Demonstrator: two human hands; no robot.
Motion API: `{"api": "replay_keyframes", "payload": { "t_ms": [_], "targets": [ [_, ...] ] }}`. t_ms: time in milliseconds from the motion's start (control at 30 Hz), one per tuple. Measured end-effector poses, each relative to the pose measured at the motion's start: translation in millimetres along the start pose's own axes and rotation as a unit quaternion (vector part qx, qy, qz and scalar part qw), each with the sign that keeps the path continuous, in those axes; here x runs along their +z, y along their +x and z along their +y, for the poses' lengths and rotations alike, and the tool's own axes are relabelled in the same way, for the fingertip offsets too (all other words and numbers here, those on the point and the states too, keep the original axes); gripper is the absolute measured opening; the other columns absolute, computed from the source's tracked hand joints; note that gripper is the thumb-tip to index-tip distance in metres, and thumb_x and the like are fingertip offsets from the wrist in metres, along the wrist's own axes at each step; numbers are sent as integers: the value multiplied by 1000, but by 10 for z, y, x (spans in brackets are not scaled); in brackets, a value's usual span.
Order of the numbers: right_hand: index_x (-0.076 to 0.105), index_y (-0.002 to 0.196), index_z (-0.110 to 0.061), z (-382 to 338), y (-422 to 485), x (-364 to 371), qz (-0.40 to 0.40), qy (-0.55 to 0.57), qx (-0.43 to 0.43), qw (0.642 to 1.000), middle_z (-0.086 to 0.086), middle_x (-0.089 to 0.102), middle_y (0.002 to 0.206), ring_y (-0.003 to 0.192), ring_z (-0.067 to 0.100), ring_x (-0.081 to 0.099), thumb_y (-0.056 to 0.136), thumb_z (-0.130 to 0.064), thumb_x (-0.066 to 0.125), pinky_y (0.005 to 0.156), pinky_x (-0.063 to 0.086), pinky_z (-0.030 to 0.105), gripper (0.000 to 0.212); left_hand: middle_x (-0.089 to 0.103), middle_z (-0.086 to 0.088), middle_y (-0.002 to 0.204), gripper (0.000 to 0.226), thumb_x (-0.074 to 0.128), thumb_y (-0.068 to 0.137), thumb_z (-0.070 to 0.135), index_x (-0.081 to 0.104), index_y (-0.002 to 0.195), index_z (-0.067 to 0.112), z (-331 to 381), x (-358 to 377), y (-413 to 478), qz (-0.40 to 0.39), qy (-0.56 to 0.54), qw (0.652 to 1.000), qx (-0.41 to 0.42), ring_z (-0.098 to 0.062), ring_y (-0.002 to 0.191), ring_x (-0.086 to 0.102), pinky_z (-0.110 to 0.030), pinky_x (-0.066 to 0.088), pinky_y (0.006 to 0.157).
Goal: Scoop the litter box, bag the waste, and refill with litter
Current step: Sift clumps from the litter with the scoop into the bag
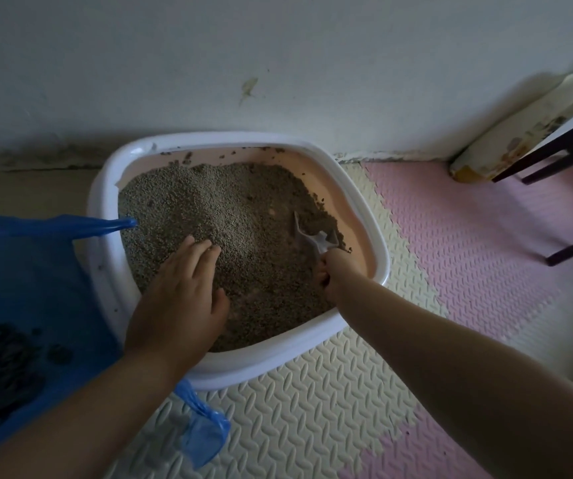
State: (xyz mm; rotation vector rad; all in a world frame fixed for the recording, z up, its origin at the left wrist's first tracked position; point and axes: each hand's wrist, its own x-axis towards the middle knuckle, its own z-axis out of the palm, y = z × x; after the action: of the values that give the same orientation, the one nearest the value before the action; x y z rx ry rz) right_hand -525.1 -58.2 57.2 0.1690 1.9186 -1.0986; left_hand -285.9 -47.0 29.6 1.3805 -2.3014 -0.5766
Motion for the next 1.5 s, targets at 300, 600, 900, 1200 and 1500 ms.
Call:
{"api": "replay_keyframes", "payload": {
  "t_ms": [300, 600, 900, 1200, 1500],
  "targets": [
    [44, 83, -23, -59, 481, 214, -43, -47, -57, 996, 0, 38, 61, 43, 10, 28, 101, -20, 36, 30, 22, 17, 21, 41, -3, 146, 55, 58, 86, 20, 45, 139, 11, 20, -14, 3, -1, -3, 1000, -21, -19, 141, 27, -32, 24, 108],
    [30, 148, -29, 1, 577, 664, -108, -80, -104, 986, 0, 42, 66, 46, 12, 30, 102, -9, 31, 34, 26, 22, 50, 41, 3, 146, 51, 52, 90, 23, 45, 140, 15, 29, -19, -7, 8, -21, 999, -34, -11, 141, 25, -29, 25, 111],
    [47, 134, -20, 43, 626, 710, -4, -334, -291, 897, -2, 61, 95, 70, 17, 59, 100, -30, 44, 51, 42, 26, 36, 41, 6, 146, 51, 54, 90, 22, 45, 140, 18, 41, -24, -8, 14, -18, 998, -50, -8, 140, 27, -25, 23, 110],
    [48, 132, -26, 125, 464, 277, -51, -406, -393, 823, -5, 66, 104, 74, 11, 61, 97, -38, 44, 55, 43, 28, 37, 51, 5, 135, 45, 58, 88, 18, 53, 133, 18, 60, -59, -32, 42, -44, 997, -48, -14, 124, 48, -27, 41, 94],
    [43, 139, -34, 233, 61, -174, -86, -370, -459, 803, -16, 63, 112, 89, 4, 58, 96, -46, 48, 72, 41, 25, 44, 54, 3, 130, 42, 59, 87, 16, 56, 129, 16, 70, -75, -39, 46, -38, 997, -45, -16, 118, 53, -29, 47, 88]
  ]
}}
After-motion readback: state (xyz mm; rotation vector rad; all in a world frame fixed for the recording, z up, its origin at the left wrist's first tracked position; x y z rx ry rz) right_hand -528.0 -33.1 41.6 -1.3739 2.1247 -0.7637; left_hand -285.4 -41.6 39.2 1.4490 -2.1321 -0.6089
